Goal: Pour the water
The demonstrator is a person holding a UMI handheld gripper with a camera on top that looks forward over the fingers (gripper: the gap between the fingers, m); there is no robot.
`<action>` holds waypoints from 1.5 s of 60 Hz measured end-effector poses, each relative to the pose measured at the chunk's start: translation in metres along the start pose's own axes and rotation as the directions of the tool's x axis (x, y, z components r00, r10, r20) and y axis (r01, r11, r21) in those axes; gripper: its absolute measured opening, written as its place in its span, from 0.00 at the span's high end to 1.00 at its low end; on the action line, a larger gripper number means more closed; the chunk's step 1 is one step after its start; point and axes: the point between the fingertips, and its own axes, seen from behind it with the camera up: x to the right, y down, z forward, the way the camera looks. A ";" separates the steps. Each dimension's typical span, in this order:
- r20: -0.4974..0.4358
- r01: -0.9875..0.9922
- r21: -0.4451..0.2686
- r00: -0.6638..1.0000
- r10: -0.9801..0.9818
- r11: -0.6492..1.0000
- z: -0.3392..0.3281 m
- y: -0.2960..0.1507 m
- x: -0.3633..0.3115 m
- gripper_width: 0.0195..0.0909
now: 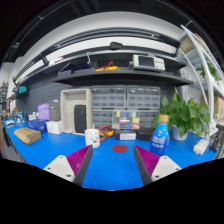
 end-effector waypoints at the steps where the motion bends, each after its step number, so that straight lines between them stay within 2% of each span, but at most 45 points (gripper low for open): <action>1: -0.008 -0.005 -0.004 1.000 0.005 1.000 -0.003 0.005 0.008 0.10; 10: -0.096 -0.040 -0.009 0.995 0.039 0.999 -0.016 0.027 0.076 0.11; 19: -0.169 -0.041 0.009 0.985 0.042 0.999 -0.007 0.029 0.131 0.12; 29: -0.181 0.032 0.024 0.983 -0.027 0.999 0.029 0.024 0.157 0.12; 37: -0.170 0.093 0.005 0.981 -0.091 0.996 0.061 0.023 0.160 0.12; 47: -0.159 0.103 -0.013 0.982 -0.104 0.995 0.089 0.026 0.157 0.24; 49: -0.172 0.107 -0.009 0.979 -0.107 0.994 0.092 0.024 0.159 0.35; 51: -0.188 0.115 0.003 0.976 -0.113 0.993 0.094 0.021 0.162 0.53; 53: -0.186 0.099 0.007 0.978 -0.096 0.995 0.096 0.021 0.161 0.54; 58: -0.206 0.067 0.015 0.977 -0.062 0.998 0.097 0.021 0.165 0.69; 60: -0.206 0.066 0.016 0.977 -0.062 0.998 0.098 0.021 0.165 0.73; 62: -0.209 0.065 0.014 0.976 -0.061 0.998 0.099 0.020 0.165 0.73; 63: -0.209 0.068 0.012 0.976 -0.064 0.998 0.098 0.021 0.164 0.78; 76: -0.225 0.199 -0.043 0.953 -0.204 0.979 0.109 0.018 0.155 0.78; 90: -0.226 0.594 -0.119 0.764 -0.604 0.796 0.151 -0.018 0.123 0.78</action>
